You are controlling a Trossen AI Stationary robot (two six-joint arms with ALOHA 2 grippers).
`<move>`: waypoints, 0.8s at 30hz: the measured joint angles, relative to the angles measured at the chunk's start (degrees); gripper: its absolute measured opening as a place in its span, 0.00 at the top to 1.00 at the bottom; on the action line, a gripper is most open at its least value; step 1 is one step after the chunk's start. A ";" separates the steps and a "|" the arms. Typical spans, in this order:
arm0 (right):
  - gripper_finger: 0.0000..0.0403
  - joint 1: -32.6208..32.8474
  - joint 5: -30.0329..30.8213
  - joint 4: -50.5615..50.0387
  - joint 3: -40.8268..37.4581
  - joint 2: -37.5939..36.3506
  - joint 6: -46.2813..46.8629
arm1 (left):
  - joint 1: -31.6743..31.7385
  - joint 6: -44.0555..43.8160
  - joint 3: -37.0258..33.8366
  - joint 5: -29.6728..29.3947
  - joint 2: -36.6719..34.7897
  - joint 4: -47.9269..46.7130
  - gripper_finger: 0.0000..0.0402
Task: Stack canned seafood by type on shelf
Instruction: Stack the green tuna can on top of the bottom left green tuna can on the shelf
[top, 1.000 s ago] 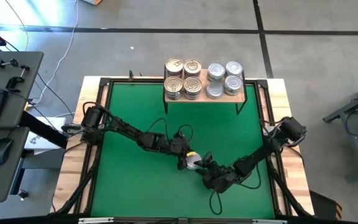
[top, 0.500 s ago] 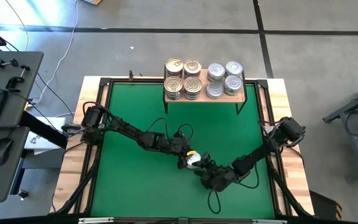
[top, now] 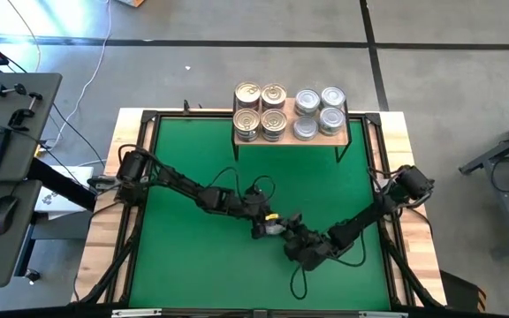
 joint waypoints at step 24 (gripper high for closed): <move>0.69 4.00 -1.62 -0.41 0.00 -0.04 25.56 | -3.77 0.64 -0.45 -4.38 -4.27 -3.70 1.00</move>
